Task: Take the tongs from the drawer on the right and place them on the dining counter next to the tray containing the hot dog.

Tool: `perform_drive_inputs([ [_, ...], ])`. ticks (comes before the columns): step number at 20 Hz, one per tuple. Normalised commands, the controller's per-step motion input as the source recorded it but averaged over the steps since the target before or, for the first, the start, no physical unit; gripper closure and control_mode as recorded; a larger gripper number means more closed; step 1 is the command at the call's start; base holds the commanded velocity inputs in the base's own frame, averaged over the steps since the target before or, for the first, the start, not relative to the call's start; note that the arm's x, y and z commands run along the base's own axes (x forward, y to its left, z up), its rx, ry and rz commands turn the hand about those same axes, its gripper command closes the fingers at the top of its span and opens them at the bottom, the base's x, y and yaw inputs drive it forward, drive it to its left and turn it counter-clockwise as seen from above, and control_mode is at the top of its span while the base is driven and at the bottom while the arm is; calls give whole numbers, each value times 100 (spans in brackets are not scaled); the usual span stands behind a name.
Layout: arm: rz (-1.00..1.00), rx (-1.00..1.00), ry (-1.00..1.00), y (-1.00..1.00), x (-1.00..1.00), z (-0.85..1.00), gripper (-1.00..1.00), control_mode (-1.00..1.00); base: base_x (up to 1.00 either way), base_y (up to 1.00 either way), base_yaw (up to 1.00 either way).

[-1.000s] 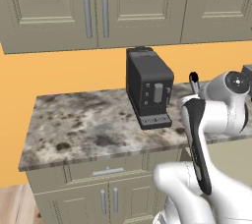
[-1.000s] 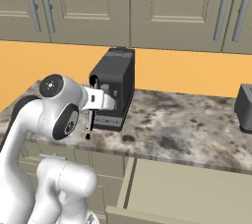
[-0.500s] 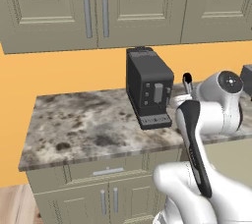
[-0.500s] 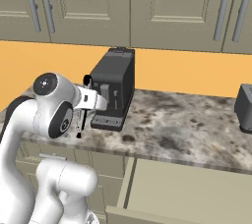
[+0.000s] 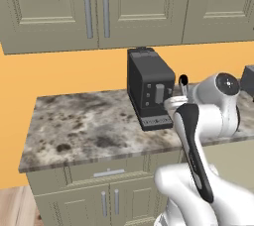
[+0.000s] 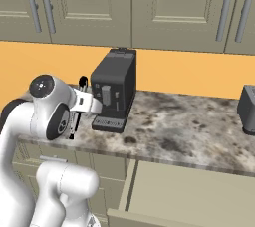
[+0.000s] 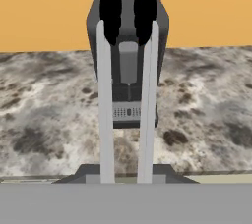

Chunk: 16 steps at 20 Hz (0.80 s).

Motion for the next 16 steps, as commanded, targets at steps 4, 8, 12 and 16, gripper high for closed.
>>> perform_drive_inputs([
  [4, 0, 0, 0, 6, 0, 0, 100, -100, 0, 0, 0],
  [8, 0, 0, 0, 0, 0, 0, 100, -100, 0, 0, 0],
  [12, 0, 0, 0, 0, -7, 0, 100, 100, -22, 2, 0],
  [16, 0, 0, 0, 0, 0, 0, 100, 100, -55, 8, 0],
])
